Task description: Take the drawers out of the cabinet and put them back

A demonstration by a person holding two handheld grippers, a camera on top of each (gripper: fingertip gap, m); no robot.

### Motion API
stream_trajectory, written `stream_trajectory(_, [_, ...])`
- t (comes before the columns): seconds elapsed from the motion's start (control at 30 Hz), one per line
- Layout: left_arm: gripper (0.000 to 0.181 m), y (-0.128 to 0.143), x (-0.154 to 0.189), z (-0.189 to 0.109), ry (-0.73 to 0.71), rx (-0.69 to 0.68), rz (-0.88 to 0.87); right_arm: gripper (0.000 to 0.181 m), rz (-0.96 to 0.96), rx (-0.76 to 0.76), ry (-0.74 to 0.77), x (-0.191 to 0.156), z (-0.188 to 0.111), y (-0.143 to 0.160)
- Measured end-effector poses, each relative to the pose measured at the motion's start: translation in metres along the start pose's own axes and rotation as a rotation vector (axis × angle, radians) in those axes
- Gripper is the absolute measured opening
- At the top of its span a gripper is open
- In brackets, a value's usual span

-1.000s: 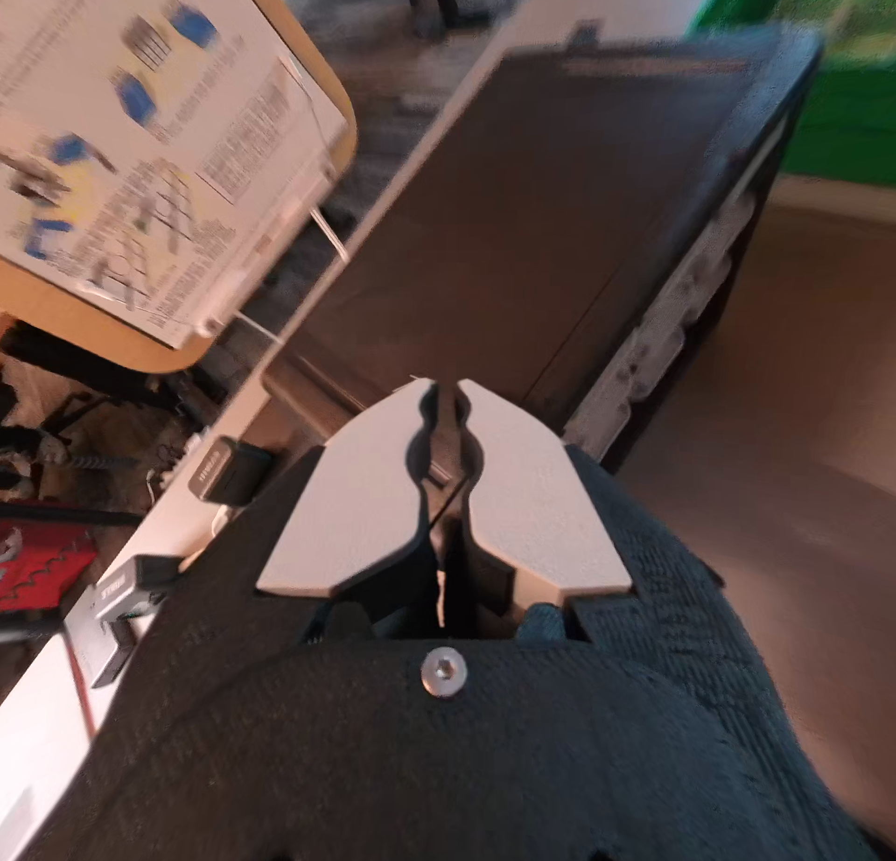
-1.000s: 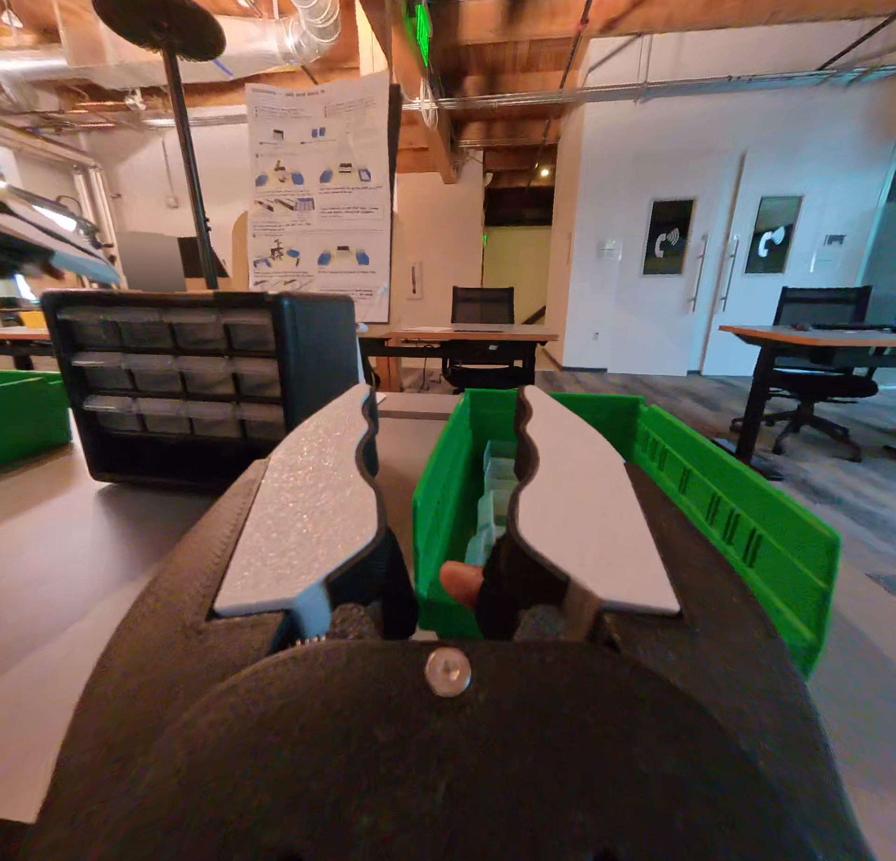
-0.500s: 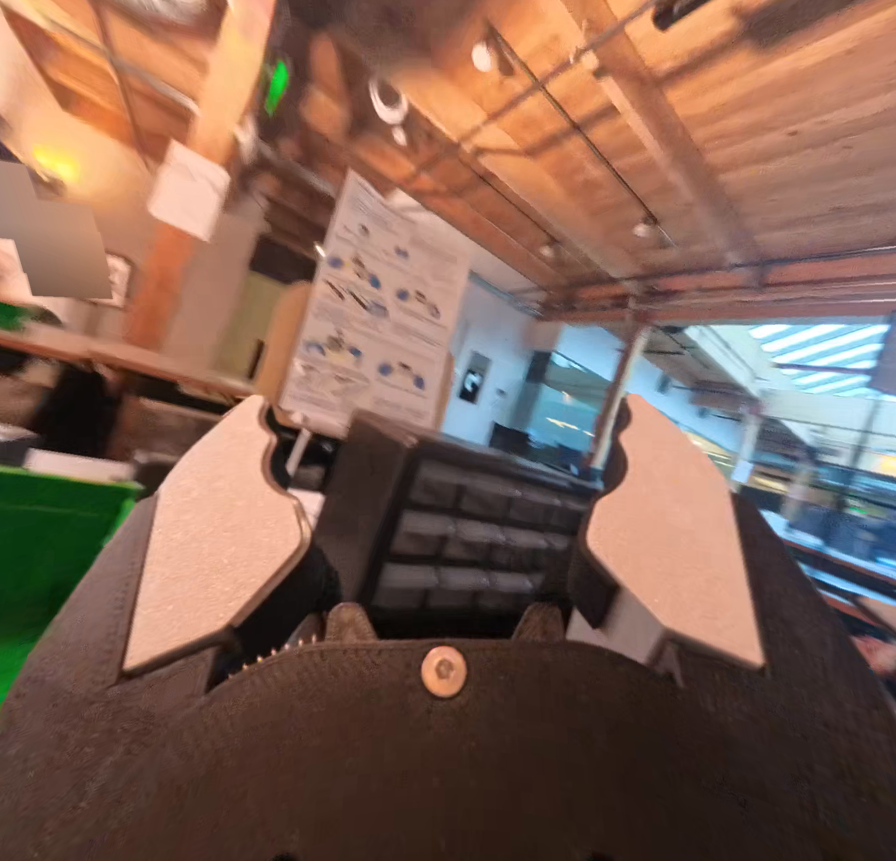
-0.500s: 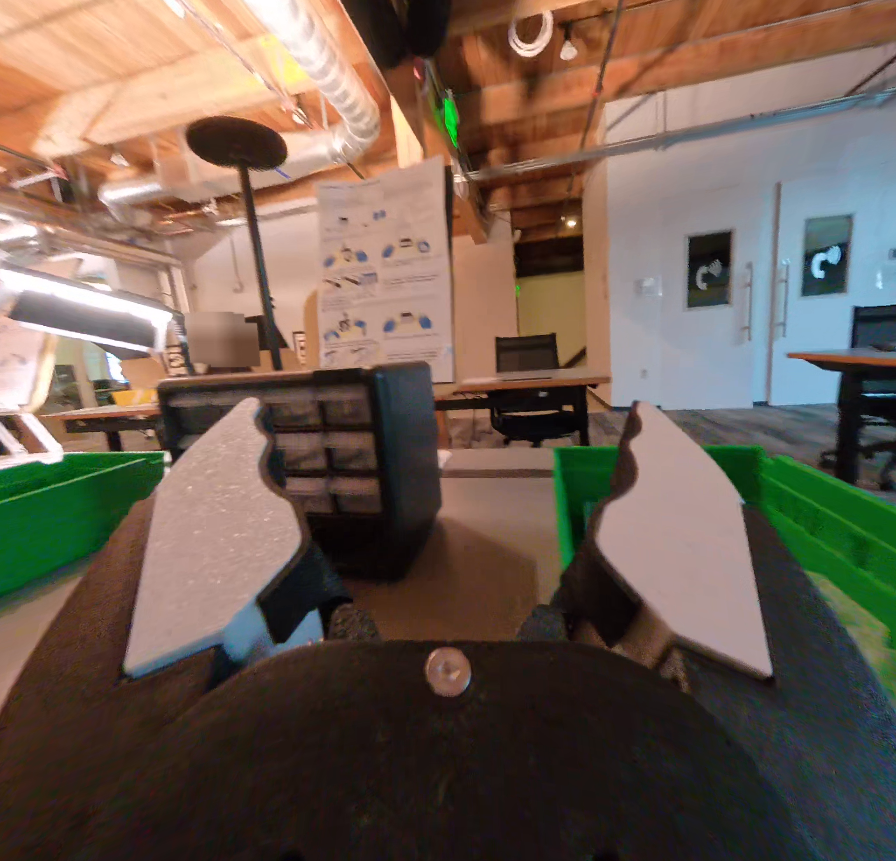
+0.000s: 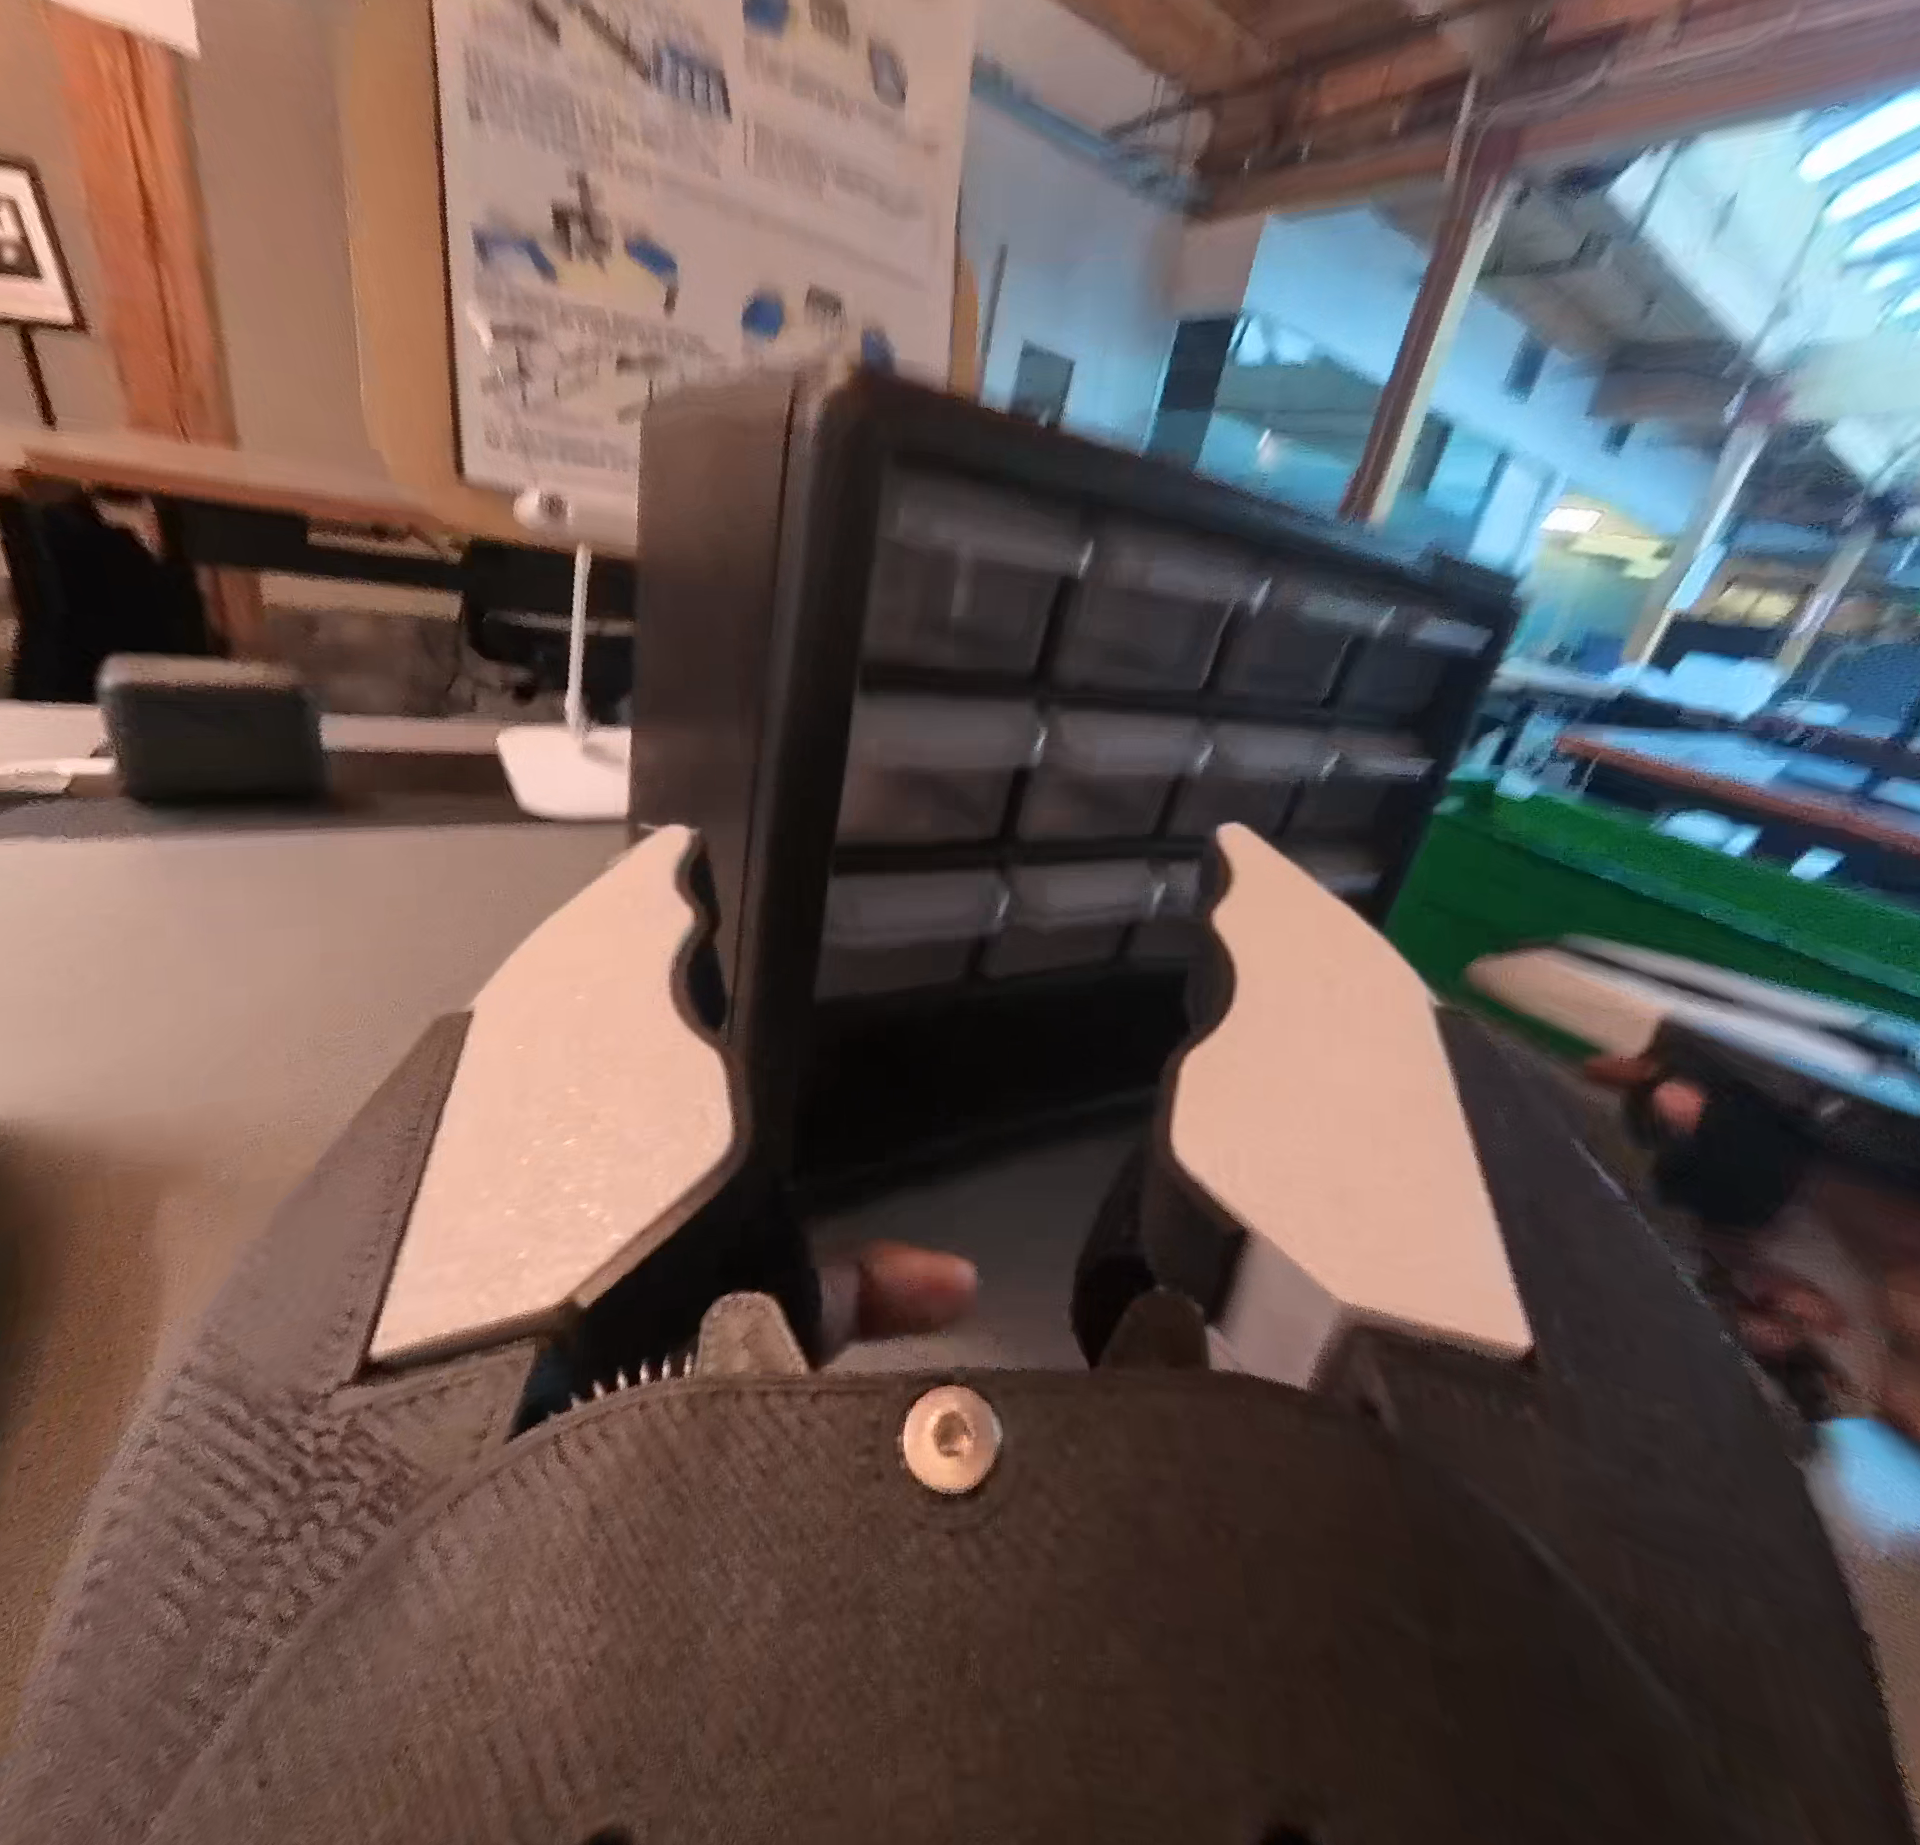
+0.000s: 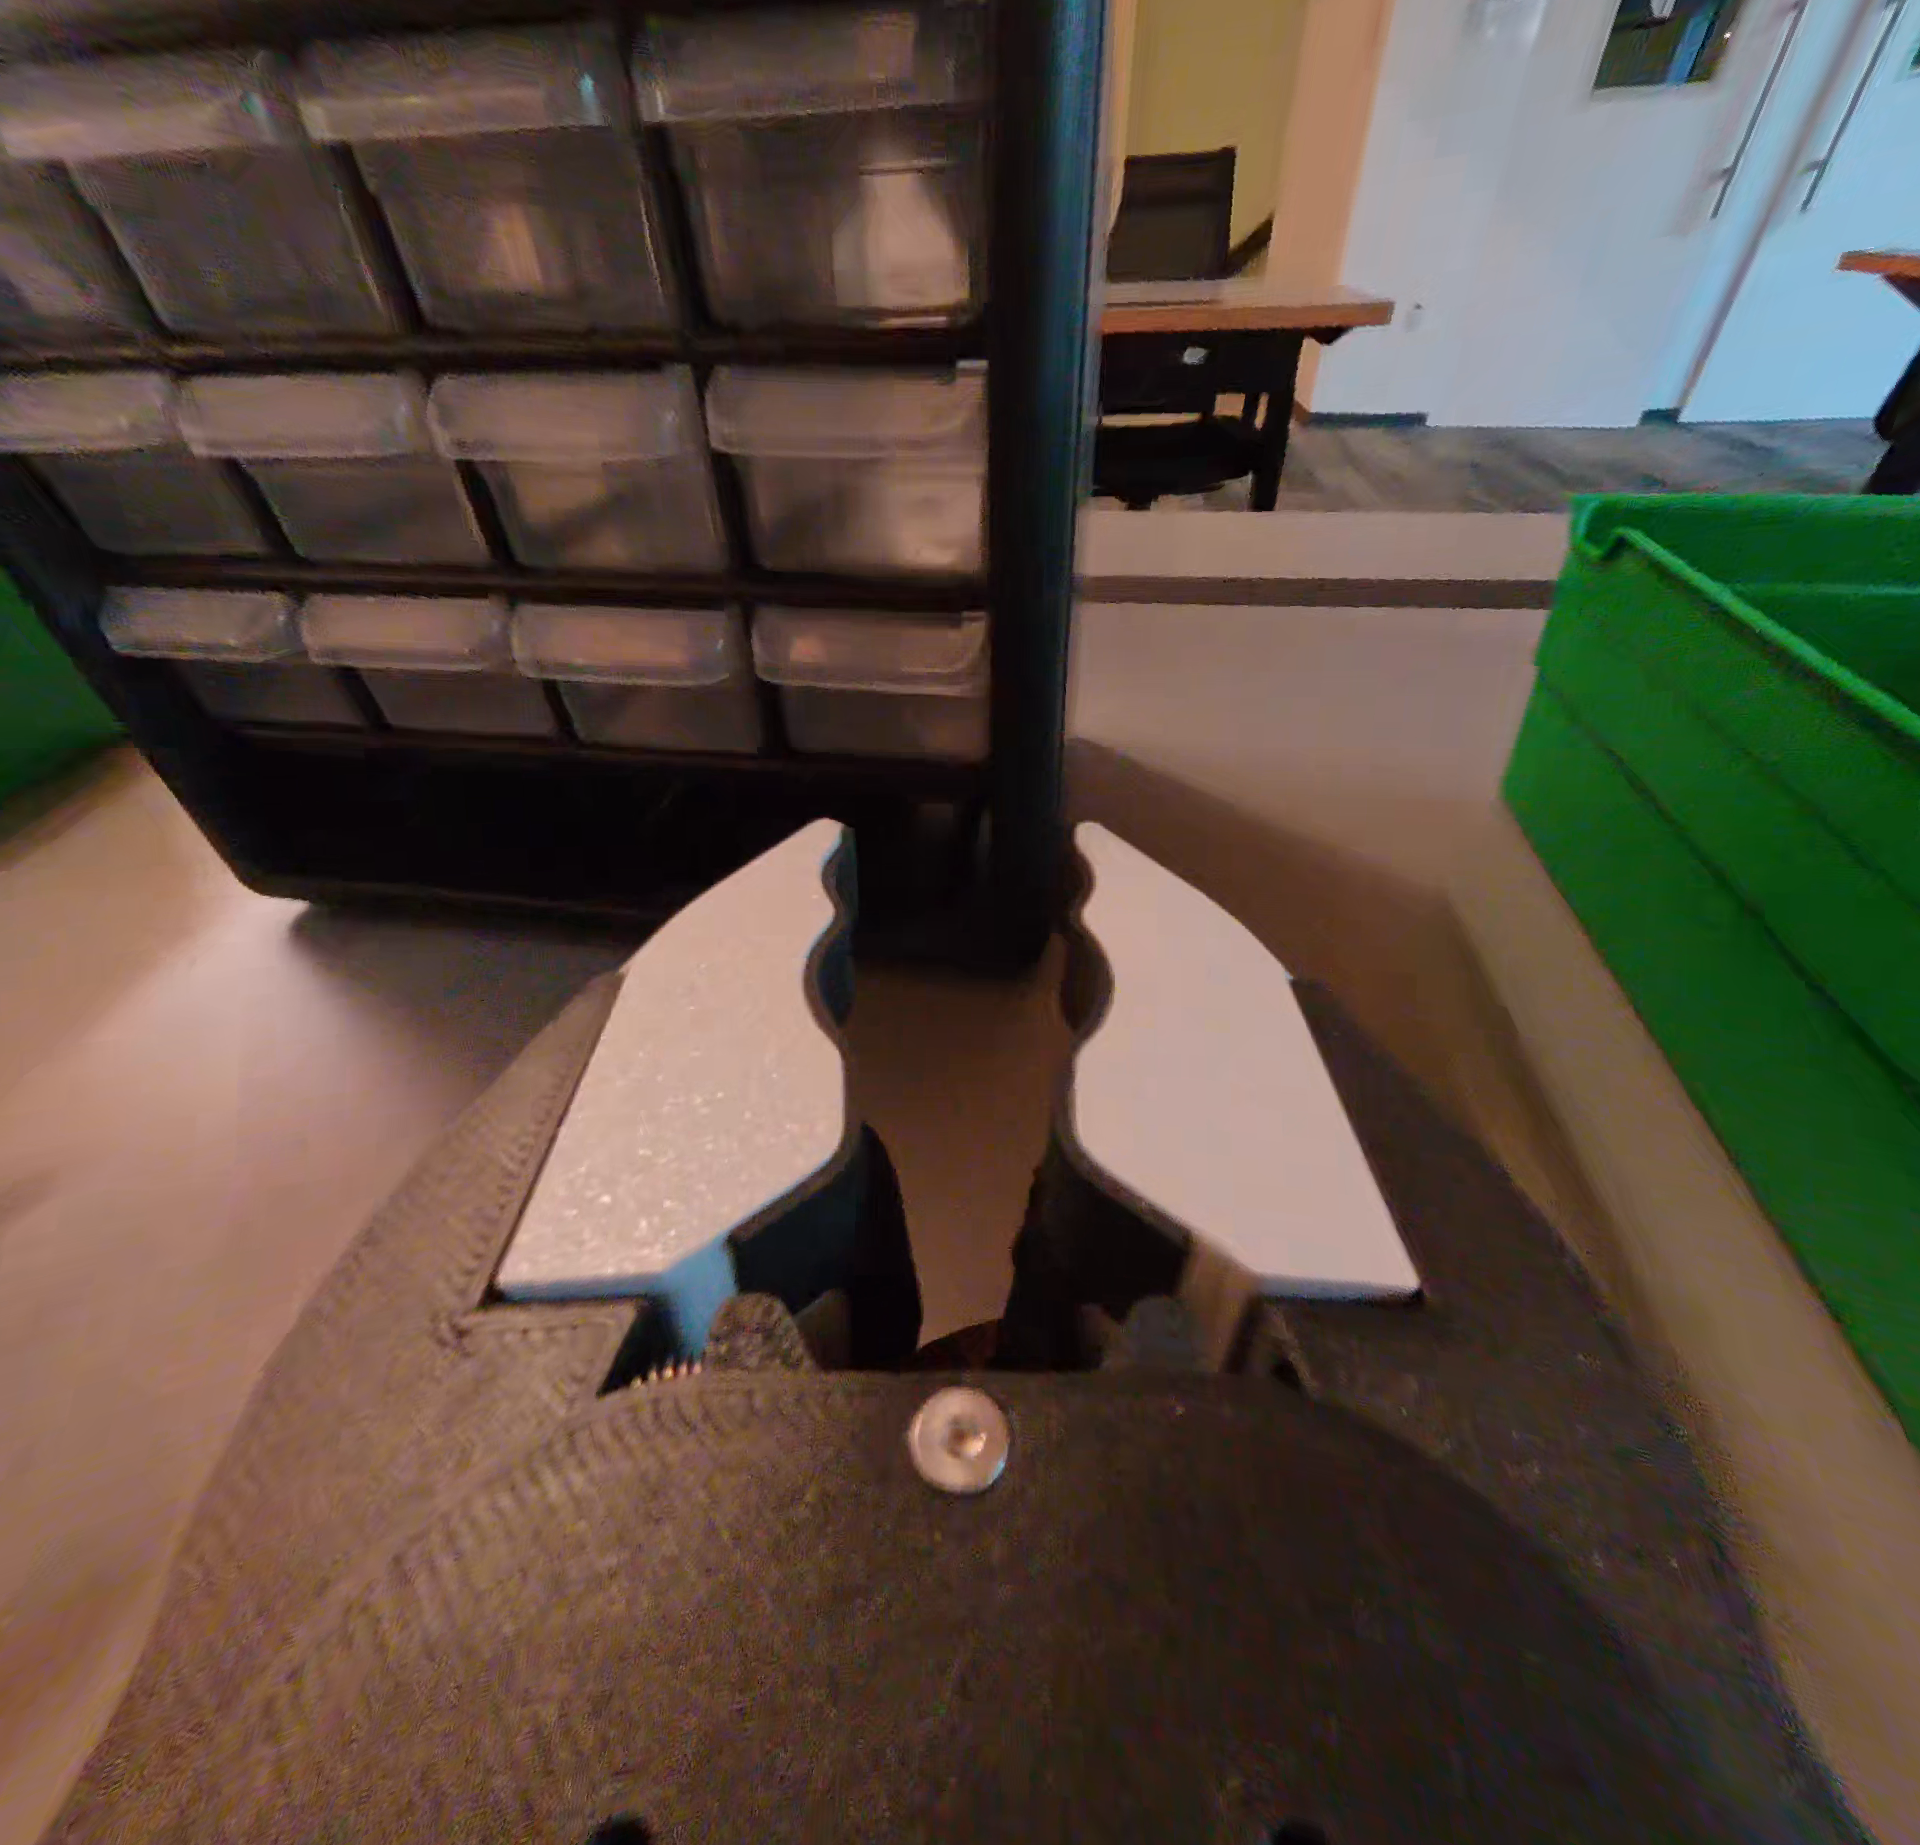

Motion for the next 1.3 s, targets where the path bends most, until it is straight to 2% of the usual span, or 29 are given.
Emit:
stream_trajectory(0.03, [0.082,0.011,-0.005,0.006,-0.035,-0.066,0.033,0.031,0.019,-0.002,-0.004,0.001,0.004,0.001])
stream_trajectory(0.13, [0.054,0.030,-0.017,0.017,-0.132,-0.258,0.119,0.031,0.055,-0.100,-0.010,0.008,0.023,0.005])
stream_trajectory(0.17, [0.045,0.030,-0.017,0.018,-0.134,-0.275,0.145,0.031,0.053,-0.126,-0.013,0.009,0.028,0.005])
stream_trajectory(0.3, [0.032,0.031,-0.022,0.022,-0.167,-0.309,0.155,0.030,-0.012,-0.165,-0.002,0.007,0.037,0.006])
stream_trajectory(0.4, [0.017,0.030,-0.029,0.026,-0.219,-0.308,0.185,0.023,-0.045,-0.192,0.011,0.009,0.045,0.006])
stream_trajectory(0.6, [0.019,0.034,-0.030,0.036,-0.290,-0.326,0.358,0.018,-0.113,-0.266,0.008,0.009,0.061,0.009])
stream_trajectory(0.77, [0.018,0.036,-0.038,0.050,-0.302,-0.375,0.366,0.018,-0.186,-0.275,0.035,0.010,0.071,0.008])
stream_trajectory(1.3, [0.019,0.036,-0.070,0.104,-0.338,-0.370,0.510,0.018,-0.276,-0.263,-0.002,0.023,0.147,0.003])
Point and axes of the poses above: each gripper's, where its closed fingertips meet, z out along the fingers, y out of its underside, x = y × z across the jaws, the point moved 9 cm from there along -z, back along the fingers, and after that the axes turned 9 degrees about -z, right-handed, at the moved point
